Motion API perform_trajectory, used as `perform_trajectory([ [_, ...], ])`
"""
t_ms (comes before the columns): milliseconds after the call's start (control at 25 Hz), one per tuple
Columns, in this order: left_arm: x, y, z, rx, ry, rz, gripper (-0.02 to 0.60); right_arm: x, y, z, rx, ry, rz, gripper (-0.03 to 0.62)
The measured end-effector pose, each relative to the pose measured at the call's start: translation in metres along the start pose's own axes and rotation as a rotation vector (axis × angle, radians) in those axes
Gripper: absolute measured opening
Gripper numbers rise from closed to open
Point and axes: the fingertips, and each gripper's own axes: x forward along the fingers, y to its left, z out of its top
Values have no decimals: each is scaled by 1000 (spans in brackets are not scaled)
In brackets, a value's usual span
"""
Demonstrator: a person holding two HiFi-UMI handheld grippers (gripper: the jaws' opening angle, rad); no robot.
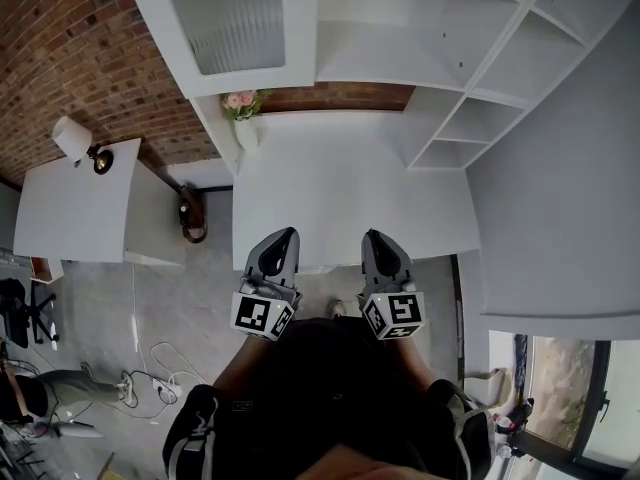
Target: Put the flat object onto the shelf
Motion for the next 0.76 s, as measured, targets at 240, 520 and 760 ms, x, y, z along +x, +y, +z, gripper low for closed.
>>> perform_trajectory([
  [240, 0, -1, 1, -5, -1, -4, 9, -2, -1, 2, -6, -5, -7, 44],
  [520, -1, -5, -2, -9, 0, -12, 9, -5, -1, 0, -5, -2, -5, 44],
  [760, -1, -3, -1, -11, -3, -15, 9, -4, 1, -2, -12, 5, -2, 44],
])
